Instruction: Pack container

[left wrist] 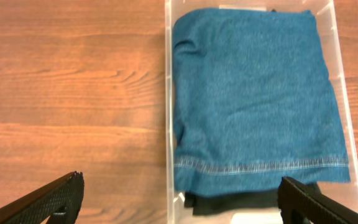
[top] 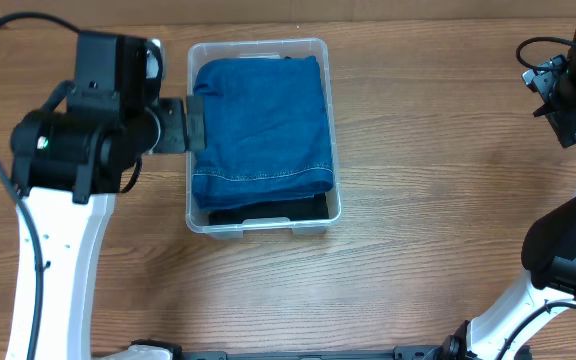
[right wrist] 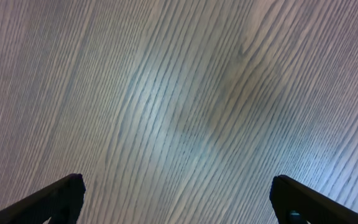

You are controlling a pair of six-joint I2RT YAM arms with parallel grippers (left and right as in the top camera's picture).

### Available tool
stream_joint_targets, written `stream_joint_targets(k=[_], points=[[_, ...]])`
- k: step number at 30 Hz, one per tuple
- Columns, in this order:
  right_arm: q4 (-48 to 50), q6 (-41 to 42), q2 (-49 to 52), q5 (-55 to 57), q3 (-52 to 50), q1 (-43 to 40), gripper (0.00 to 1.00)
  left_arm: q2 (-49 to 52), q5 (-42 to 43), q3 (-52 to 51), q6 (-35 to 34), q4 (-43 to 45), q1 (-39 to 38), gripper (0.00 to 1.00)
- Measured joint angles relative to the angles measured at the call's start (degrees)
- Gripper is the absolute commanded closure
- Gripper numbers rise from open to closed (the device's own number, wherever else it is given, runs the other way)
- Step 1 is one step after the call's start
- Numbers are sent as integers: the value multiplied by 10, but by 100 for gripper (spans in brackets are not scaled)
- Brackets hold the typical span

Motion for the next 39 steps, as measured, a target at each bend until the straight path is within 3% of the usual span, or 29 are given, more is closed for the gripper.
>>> stream_joint_targets(k=[5,12,16,24,34,39], points=[[0,0,0,0,0,0,0,-40,2,-27,0,1,0,0],[0,0,0,0,0,0,0,-197,40,-146,-20,88,0,0],[0,0,0,0,0,0,0,-269,46,-188,-40,72,0,0],[0,0,0,0,0,0,0,-263,50,-209,-52,-24,0,0],[0,0,0,0,0,0,0,-261,55,-209,-52,-37,0,0],[0,0,0,0,0,0,0,-264,55,-241,-44,12,0,0]])
